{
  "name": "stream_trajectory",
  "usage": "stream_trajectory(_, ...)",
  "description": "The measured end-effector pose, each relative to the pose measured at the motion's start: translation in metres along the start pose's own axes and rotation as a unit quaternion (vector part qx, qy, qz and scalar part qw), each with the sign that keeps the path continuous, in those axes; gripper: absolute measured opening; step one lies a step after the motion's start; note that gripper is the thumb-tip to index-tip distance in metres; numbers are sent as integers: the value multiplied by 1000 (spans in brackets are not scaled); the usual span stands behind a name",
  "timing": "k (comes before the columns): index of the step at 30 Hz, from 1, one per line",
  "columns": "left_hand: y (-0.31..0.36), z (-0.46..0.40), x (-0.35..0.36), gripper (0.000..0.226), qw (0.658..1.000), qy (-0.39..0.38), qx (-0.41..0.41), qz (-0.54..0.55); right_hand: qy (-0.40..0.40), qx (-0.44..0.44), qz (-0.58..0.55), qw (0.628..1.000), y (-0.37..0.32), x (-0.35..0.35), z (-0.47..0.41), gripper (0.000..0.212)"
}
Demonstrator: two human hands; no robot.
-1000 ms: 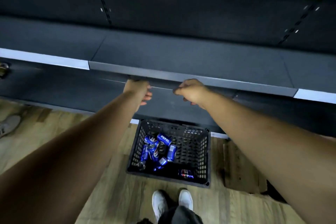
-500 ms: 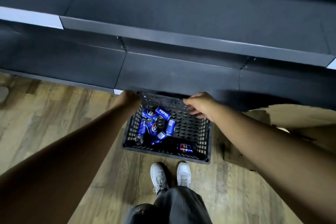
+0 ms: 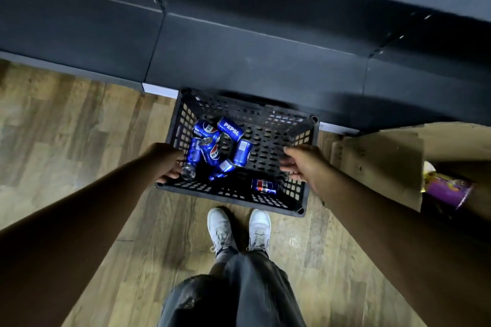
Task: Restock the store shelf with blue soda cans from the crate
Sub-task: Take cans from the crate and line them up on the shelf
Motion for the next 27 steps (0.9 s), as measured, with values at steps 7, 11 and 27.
stream_trajectory(7,-24,-56,33,18,997,-52,-35,52,-19,78,-153,985,45,17,-51,29)
stream_trajectory(11,-33,-86,54,21,985,-61,-58,148,-56,86,-128,986,46,34,-87,32)
stream_trajectory(27,-61,-247,129,21,978,-113,-93,146,-84,149,72,983,99,47,-257,39)
Point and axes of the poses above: each hand's wrist, its own z-axis away from the middle knuckle, its own x-axis out of the palm, y = z × x, the point moved 2 cm from there along -z, towards the middle knuckle, and after that the axes turned 10 degrees about -y, right-handed, at the moved point
